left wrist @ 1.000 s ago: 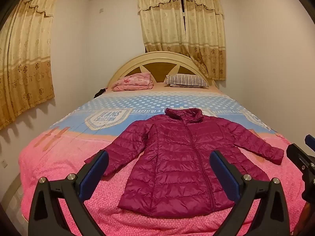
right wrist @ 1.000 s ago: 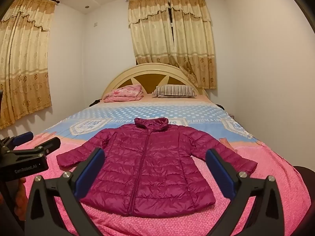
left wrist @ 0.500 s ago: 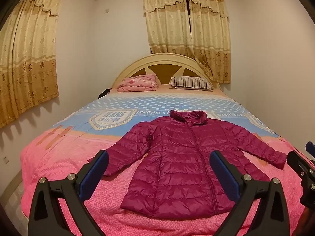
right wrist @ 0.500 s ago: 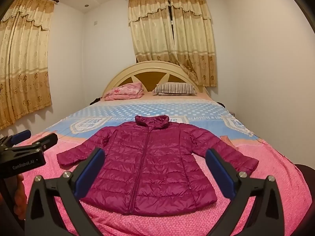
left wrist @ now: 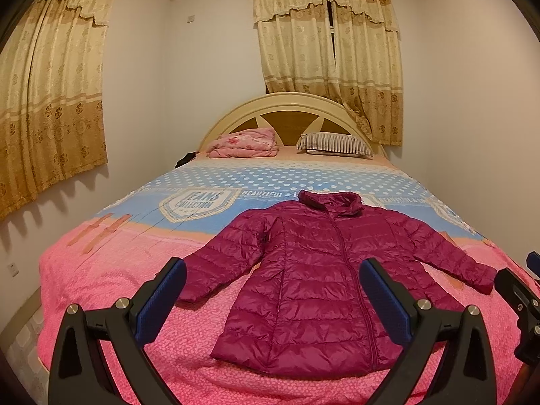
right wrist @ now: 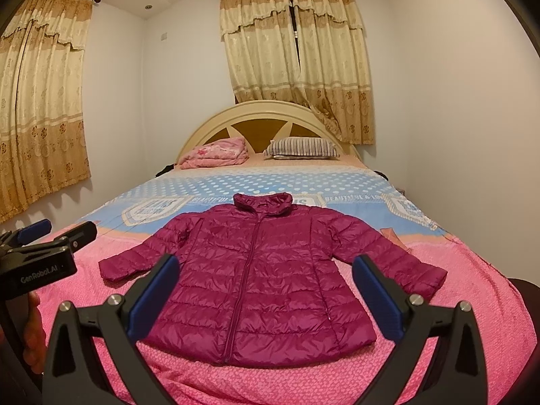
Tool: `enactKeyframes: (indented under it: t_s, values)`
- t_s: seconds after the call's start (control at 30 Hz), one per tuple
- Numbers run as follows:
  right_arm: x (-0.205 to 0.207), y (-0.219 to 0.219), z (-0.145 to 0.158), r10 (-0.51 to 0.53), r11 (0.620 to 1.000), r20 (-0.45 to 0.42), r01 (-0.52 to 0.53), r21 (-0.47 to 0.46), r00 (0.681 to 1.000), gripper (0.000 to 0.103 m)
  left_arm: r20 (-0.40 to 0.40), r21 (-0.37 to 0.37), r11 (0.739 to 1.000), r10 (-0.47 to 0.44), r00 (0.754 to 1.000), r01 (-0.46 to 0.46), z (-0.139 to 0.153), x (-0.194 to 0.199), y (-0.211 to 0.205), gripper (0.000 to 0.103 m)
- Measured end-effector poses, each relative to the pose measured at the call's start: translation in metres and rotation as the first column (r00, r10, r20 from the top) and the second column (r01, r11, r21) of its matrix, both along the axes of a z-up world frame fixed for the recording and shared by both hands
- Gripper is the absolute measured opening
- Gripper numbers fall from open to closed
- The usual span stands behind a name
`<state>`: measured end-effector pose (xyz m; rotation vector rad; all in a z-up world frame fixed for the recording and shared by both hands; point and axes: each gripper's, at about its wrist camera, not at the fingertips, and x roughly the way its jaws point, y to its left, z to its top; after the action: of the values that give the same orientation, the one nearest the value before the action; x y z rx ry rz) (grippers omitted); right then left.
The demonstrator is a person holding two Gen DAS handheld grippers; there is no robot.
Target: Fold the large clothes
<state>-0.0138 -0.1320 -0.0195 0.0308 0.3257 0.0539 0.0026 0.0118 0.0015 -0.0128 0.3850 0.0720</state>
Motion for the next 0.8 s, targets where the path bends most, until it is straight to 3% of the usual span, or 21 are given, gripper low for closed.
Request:
enactKeyframes:
  t_s: [0.8]
  values:
    - [0.0007,0.0047,-0.004,0.013,1.0,-0.014,-0.013,-0.001,1.0,0.103,-0.016,0.003,1.0,-0.002,1.0,0.002,-0.0054,0.0021,0.0004,0.102]
